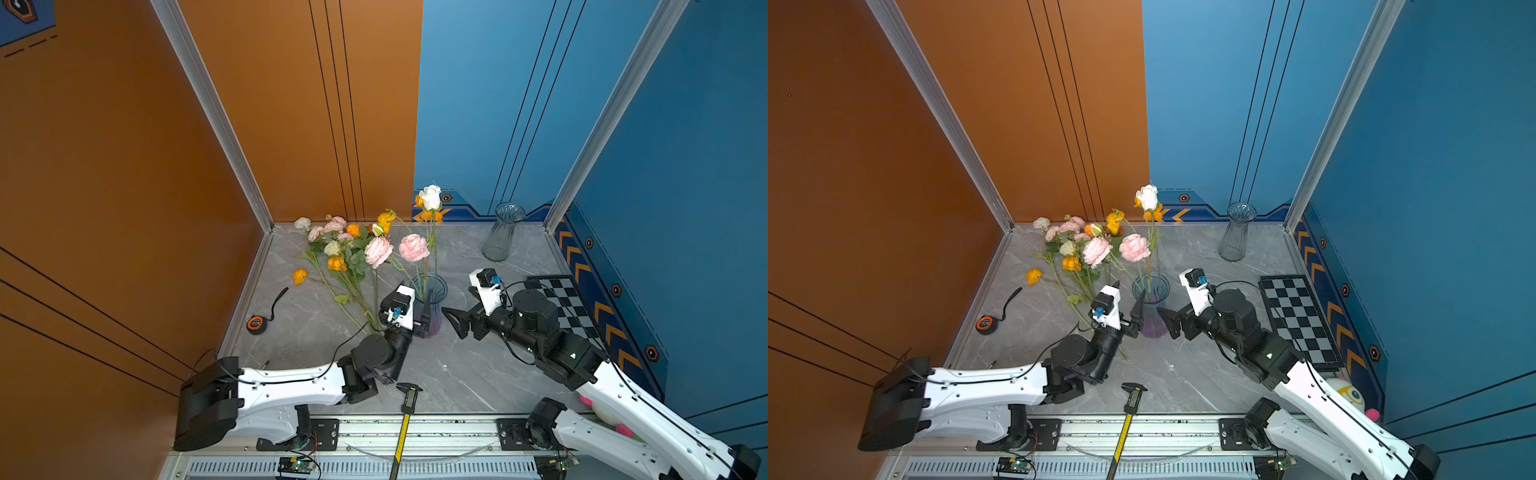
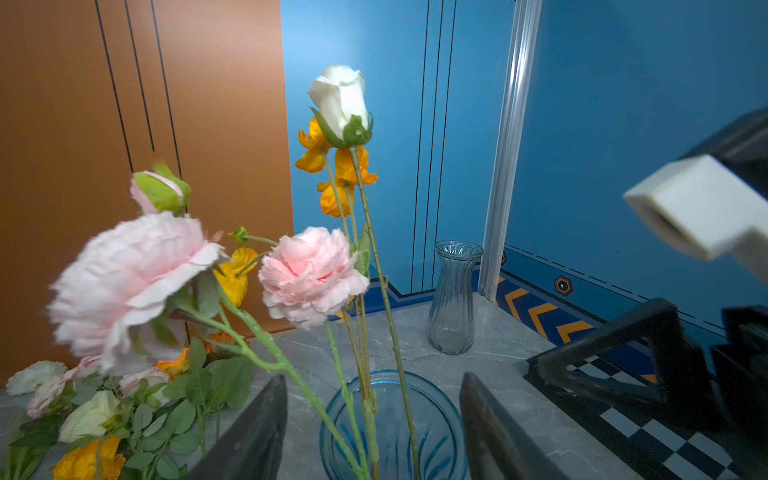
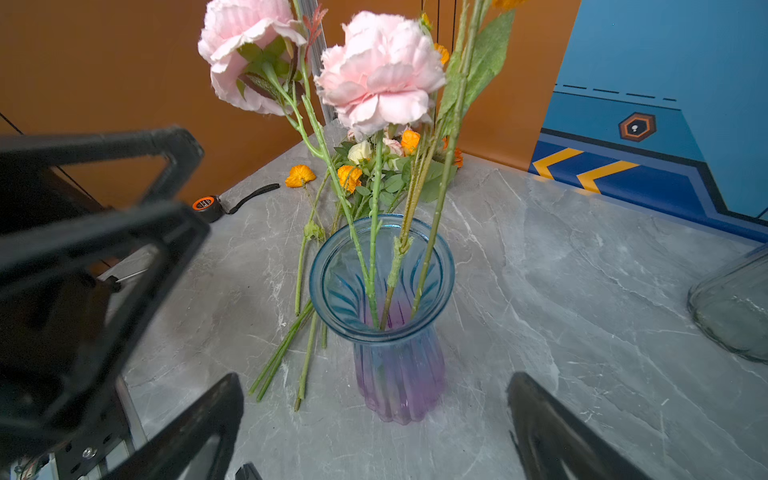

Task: Arrange the flowers into the vase

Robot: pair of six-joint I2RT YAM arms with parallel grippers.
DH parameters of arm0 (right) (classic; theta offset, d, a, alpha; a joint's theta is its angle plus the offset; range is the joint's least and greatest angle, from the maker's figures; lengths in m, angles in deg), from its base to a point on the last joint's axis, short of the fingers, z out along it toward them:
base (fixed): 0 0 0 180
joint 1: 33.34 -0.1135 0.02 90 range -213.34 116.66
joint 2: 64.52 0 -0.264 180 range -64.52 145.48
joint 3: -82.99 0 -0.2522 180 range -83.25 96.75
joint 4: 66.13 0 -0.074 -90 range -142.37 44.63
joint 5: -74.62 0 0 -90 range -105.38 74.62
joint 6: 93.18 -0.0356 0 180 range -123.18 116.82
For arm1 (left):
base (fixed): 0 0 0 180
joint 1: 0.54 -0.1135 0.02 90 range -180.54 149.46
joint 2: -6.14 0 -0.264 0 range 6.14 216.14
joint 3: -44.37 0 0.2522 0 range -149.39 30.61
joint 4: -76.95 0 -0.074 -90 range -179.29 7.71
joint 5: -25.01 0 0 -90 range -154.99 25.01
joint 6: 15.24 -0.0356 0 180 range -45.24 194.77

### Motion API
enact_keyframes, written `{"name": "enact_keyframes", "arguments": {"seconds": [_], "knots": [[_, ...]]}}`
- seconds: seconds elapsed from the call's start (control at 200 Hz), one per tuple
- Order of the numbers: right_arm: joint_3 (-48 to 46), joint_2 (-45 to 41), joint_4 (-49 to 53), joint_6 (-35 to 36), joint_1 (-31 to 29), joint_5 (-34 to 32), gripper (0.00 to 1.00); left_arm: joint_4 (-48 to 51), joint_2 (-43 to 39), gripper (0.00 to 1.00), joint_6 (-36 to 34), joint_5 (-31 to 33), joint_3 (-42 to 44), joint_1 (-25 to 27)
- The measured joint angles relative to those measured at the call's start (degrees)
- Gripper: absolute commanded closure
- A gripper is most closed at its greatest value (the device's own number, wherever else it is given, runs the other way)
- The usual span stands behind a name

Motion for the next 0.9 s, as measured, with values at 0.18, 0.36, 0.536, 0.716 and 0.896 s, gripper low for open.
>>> {"name": "enact_keyframes", "arguments": {"seconds": [0.18, 0.36, 0.536, 0.716, 0.896], "knots": [[-0.3, -2.0, -1.0, -0.1, -3.2, -4.2, 0.0, 31.3, -14.2, 0.43, 12.0, -7.4, -3.3, -13.0], [-0.3, 3.2, -2.8, -0.5, -8.9, -8.0, 0.0, 49.7, -14.3, 0.46, 20.7, -21.1, -3.0, -30.1], [-0.3, 9.6, -7.4, -2.0, -13.8, -9.9, 0.0, 48.9, 0.7, 0.6, 27.8, -42.5, -2.6, -45.9], [0.2, 15.0, -11.5, -3.3, -16.7, -11.6, 0.0, 44.9, 19.7, 0.67, 30.8, -54.4, -7.6, -49.1], [0.3, 17.1, -14.4, -4.7, -18.9, -12.5, 0.0, 38.7, 32.2, 0.69, 32.9, -60.3, -16.7, -51.1]]}}
